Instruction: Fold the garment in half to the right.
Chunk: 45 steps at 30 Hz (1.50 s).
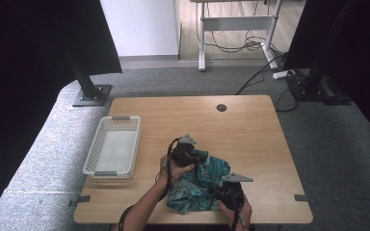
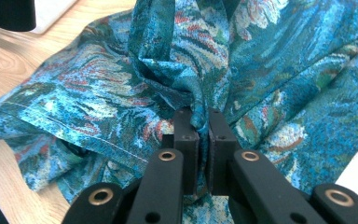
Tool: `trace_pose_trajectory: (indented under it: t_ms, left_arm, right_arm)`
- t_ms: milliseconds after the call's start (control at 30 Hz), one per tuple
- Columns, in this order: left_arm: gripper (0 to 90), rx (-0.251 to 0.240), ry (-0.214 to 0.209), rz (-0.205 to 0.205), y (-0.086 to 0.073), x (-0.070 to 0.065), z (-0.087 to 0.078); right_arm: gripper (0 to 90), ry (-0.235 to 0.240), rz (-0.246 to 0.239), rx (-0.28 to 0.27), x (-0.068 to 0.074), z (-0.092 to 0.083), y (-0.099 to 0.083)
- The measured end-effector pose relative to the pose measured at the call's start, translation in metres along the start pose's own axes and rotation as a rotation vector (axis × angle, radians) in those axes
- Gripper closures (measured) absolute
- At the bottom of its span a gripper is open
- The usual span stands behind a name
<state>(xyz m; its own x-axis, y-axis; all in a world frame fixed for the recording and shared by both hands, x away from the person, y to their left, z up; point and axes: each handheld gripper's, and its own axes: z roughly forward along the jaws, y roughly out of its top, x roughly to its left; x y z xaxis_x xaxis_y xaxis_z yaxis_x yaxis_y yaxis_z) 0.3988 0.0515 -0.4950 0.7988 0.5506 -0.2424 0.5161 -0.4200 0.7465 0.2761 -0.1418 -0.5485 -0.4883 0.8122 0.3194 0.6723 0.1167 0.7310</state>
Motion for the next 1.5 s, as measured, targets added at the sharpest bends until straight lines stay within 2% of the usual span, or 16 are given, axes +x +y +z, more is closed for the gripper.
trace_pose_trajectory:
  t_ms: [333,433,500,533,600,767,900,1100,1300,1400,1500]
  left_arm:
    - [78.5,0.009,0.001,-0.008,-0.004,0.001,0.009]
    - [66.4,-0.005,-0.003,-0.011,-0.005,0.001,0.008]
    - [55.0,-0.02,0.01,-0.007,-0.007,0.0,0.004]
    - [52.7,-0.02,0.01,-0.007,-0.007,0.0,0.004]
    - [49.7,-0.051,0.018,-0.002,-0.011,0.0,-0.007]
    - [41.1,-0.093,0.031,-0.011,-0.021,0.002,-0.028]
    - [38.7,-0.101,0.059,-0.017,-0.035,0.0,-0.042]
    - [37.2,-0.072,0.058,0.013,-0.062,-0.013,-0.049]
    - [33.8,-0.014,0.091,0.086,-0.082,-0.032,-0.045]
    - [33.8,0.008,0.104,0.1,-0.089,-0.036,-0.04]
    - [33.9,0.011,0.103,0.087,-0.093,-0.035,-0.037]
  right_arm:
    - [84.9,-0.023,-0.01,0.024,-0.001,0.004,-0.004]
    - [84.8,-0.03,-0.018,0.025,-0.001,0.004,-0.004]
    - [84.5,-0.031,-0.018,0.024,-0.001,0.004,-0.004]
    - [84.3,-0.032,-0.019,0.024,-0.001,0.004,-0.004]
    - [84.1,-0.033,-0.02,0.023,-0.001,0.004,-0.005]
    - [84.1,-0.031,-0.015,0.018,-0.002,0.003,-0.006]
    - [84.0,-0.026,-0.018,0.01,-0.002,0.001,-0.005]
    - [84.0,-0.018,-0.022,-0.008,-0.003,-0.002,-0.004]
    - [82.7,-0.013,-0.017,-0.032,-0.004,-0.007,-0.004]
    - [82.2,-0.016,-0.015,-0.036,-0.005,-0.009,-0.005]
    - [80.9,-0.018,-0.01,-0.04,-0.006,-0.012,-0.006]
